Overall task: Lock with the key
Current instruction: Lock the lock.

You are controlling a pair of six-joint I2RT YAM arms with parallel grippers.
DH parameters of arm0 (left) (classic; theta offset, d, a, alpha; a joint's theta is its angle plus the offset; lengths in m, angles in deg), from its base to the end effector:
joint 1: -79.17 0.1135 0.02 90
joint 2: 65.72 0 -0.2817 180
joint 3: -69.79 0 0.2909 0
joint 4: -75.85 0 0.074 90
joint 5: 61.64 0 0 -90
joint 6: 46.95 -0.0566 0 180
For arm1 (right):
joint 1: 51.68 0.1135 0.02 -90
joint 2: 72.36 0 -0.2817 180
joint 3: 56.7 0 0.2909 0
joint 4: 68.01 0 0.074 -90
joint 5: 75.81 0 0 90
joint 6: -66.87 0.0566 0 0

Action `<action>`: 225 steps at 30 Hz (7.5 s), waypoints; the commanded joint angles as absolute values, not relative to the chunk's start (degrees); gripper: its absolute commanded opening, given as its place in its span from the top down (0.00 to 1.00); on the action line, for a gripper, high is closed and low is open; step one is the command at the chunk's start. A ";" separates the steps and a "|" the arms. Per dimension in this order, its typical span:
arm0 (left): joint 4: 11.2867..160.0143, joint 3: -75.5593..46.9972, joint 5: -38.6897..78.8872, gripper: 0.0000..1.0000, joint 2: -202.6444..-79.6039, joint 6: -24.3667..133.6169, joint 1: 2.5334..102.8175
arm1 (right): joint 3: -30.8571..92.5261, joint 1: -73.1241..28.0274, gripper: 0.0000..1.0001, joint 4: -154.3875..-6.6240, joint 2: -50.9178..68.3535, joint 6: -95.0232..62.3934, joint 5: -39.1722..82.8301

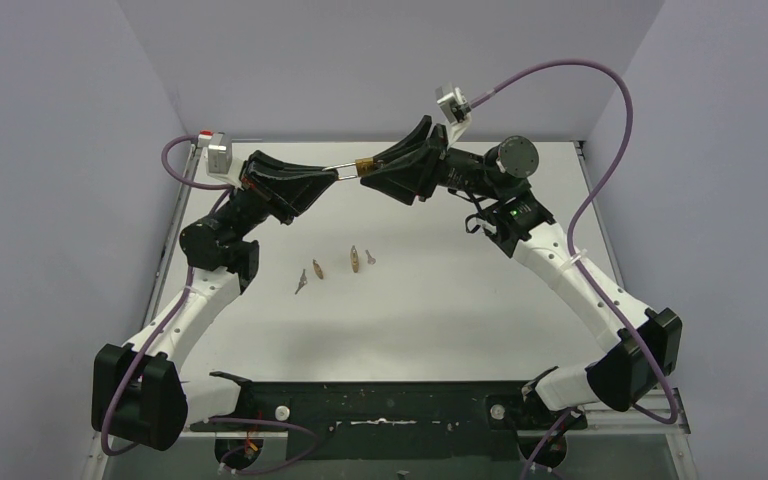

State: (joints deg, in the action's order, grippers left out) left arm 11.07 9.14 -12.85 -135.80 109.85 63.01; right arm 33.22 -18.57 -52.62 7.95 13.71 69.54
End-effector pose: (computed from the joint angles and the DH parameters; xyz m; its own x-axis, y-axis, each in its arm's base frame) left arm 0.2559 -0.1130 0.4266 -0.2119 -0.6585 -0.7221 0.9505 0.0331 -0.3091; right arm 0.2725 0.2333 0.4846 -0.2774 0.2261 -0.9338 -0.9606 -0.0832 0.2652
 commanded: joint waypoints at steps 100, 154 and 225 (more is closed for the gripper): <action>31.55 -3.38 -29.30 0.54 -132.44 107.41 64.57 | 37.51 -23.08 1.00 -53.03 5.97 26.68 83.07; 39.25 -2.75 -27.83 1.00 -131.66 100.17 60.66 | 35.41 -24.43 0.95 -54.41 5.39 24.97 81.93; 30.50 -4.38 -32.35 1.00 -136.47 110.86 60.50 | 35.23 -24.78 1.00 -64.42 0.99 11.39 77.87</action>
